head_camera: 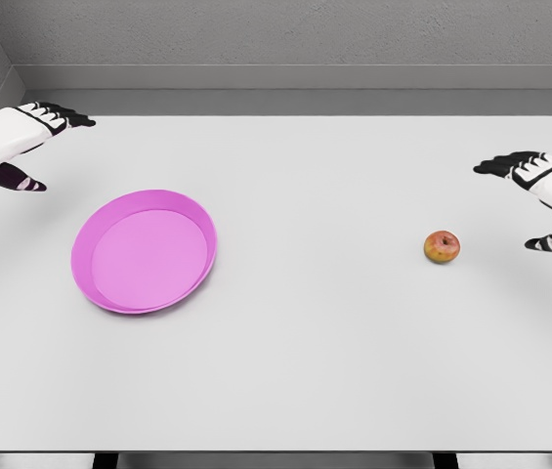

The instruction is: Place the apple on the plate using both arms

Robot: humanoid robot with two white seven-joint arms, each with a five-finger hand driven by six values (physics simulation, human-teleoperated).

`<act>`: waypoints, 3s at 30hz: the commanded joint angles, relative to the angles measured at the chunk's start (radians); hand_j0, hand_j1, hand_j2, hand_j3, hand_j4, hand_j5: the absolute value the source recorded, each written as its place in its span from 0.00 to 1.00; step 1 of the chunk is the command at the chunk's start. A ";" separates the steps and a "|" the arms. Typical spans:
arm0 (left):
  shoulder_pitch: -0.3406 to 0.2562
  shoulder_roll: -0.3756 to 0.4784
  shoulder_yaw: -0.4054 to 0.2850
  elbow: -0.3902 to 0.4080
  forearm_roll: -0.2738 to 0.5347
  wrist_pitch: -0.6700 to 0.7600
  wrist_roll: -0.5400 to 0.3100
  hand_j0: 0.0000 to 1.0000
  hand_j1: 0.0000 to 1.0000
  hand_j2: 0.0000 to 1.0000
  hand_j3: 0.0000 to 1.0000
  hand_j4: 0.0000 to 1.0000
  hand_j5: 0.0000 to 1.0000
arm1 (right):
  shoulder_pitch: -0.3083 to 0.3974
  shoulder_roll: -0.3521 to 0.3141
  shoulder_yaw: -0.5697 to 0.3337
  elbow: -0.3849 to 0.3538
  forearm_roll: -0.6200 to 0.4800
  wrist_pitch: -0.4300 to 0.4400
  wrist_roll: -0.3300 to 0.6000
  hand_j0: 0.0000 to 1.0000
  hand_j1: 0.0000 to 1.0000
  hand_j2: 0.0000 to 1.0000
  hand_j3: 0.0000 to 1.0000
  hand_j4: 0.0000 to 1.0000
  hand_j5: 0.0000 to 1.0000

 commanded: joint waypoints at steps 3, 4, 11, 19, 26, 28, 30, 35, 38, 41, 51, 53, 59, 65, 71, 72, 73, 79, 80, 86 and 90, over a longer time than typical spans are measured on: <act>0.000 0.002 0.000 -0.009 0.006 0.001 0.001 1.00 1.00 1.00 1.00 1.00 1.00 | -0.002 0.003 0.003 0.000 -0.005 0.001 -0.002 1.00 1.00 1.00 1.00 1.00 1.00; 0.002 0.002 0.000 -0.009 0.006 0.001 0.001 1.00 1.00 1.00 1.00 1.00 1.00 | -0.002 0.015 0.017 0.003 -0.006 0.006 -0.003 1.00 1.00 1.00 1.00 1.00 1.00; 0.000 0.003 -0.002 -0.009 0.005 0.001 0.001 1.00 1.00 1.00 1.00 1.00 1.00 | -0.132 0.052 0.187 0.000 -0.006 0.168 0.093 1.00 1.00 1.00 1.00 1.00 1.00; 0.000 0.003 -0.003 -0.013 0.005 0.001 0.001 1.00 1.00 1.00 1.00 1.00 1.00 | -0.297 0.099 0.399 0.006 -0.008 0.329 0.187 1.00 1.00 1.00 1.00 1.00 1.00; 0.002 0.005 -0.002 -0.023 0.005 0.001 0.001 1.00 1.00 1.00 1.00 1.00 1.00 | -0.422 0.155 0.535 0.060 -0.008 0.395 0.239 1.00 1.00 1.00 1.00 1.00 1.00; 0.003 0.005 -0.002 -0.026 0.005 0.001 0.001 1.00 1.00 1.00 1.00 1.00 1.00 | -0.431 0.155 0.535 0.061 -0.008 0.418 0.242 1.00 1.00 1.00 1.00 1.00 1.00; 0.003 0.005 -0.002 -0.026 0.005 0.001 0.001 1.00 1.00 1.00 1.00 1.00 1.00 | -0.433 0.155 0.535 0.060 -0.009 0.440 0.261 1.00 1.00 1.00 1.00 1.00 1.00; 0.003 0.005 0.000 -0.026 0.005 0.001 0.001 1.00 1.00 1.00 1.00 1.00 1.00 | -0.433 0.156 0.537 0.066 -0.009 0.454 0.261 1.00 1.00 1.00 1.00 1.00 1.00; 0.003 0.005 0.000 -0.027 0.005 0.001 0.001 1.00 1.00 1.00 1.00 1.00 1.00 | -0.433 0.156 0.537 0.064 -0.009 0.454 0.262 1.00 1.00 1.00 1.00 1.00 1.00; 0.003 0.005 0.000 -0.027 0.005 0.001 0.001 1.00 1.00 1.00 1.00 1.00 1.00 | -0.431 0.156 0.540 0.064 -0.009 0.450 0.287 0.86 0.86 0.86 0.86 0.86 0.86; 0.003 0.005 0.000 -0.026 0.005 0.001 0.001 1.00 1.00 1.00 1.00 1.00 1.00 | -0.431 0.155 0.542 0.058 -0.009 0.440 0.322 0.53 0.53 0.53 0.53 0.53 0.53; 0.003 0.005 0.000 -0.026 0.005 0.001 0.001 1.00 1.00 1.00 1.00 1.00 1.00 | -0.430 0.155 0.542 0.056 -0.009 0.438 0.324 0.50 0.50 0.50 0.50 0.50 0.50; 0.003 0.005 0.000 -0.026 0.005 0.001 0.001 1.00 1.00 1.00 1.00 1.00 1.00 | -0.430 0.155 0.542 0.053 -0.009 0.424 0.324 0.42 0.42 0.42 0.42 0.42 0.42; 0.003 0.005 0.001 -0.027 0.005 0.001 0.001 1.00 1.00 1.00 1.00 1.00 1.00 | -0.431 0.155 0.540 0.052 -0.009 0.424 0.324 0.41 0.41 0.41 0.41 0.41 0.41; 0.003 0.005 0.001 -0.026 0.005 0.001 0.001 1.00 1.00 1.00 1.00 1.00 1.00 | -0.433 0.153 0.529 0.043 -0.009 0.423 0.342 0.37 0.37 0.37 0.37 0.37 0.37; 0.003 0.005 0.001 -0.026 0.005 0.001 -0.001 1.00 1.00 1.00 1.00 1.00 1.00 | -0.436 0.153 0.529 0.043 -0.009 0.423 0.342 0.37 0.37 0.37 0.37 0.37 0.37; 0.003 0.005 0.003 -0.027 0.005 0.001 0.001 1.00 1.00 1.00 1.00 1.00 1.00 | -0.442 0.153 0.529 0.043 -0.009 0.424 0.342 0.37 0.37 0.37 0.37 0.37 0.37; 0.003 0.006 0.003 -0.027 0.005 0.001 0.001 1.00 1.00 1.00 1.00 1.00 1.00 | -0.460 0.153 0.528 0.041 -0.012 0.424 0.342 0.37 0.37 0.37 0.37 0.37 0.37; 0.003 0.006 0.003 -0.027 0.005 0.001 0.001 1.00 1.00 1.00 1.00 1.00 1.00 | -0.462 0.153 0.528 0.041 -0.012 0.424 0.342 0.37 0.37 0.37 0.37 0.37 0.37; 0.003 0.008 0.003 -0.027 0.005 0.001 0.001 1.00 1.00 1.00 1.00 1.00 1.00 | -0.465 0.156 0.514 0.006 -0.015 0.432 0.350 0.36 0.36 0.36 0.36 0.36 0.36; 0.003 0.008 0.003 -0.027 0.005 0.001 0.001 1.00 1.00 1.00 1.00 1.00 1.00 | -0.476 0.162 0.514 0.000 -0.018 0.427 0.350 0.35 0.35 0.35 0.35 0.35 0.35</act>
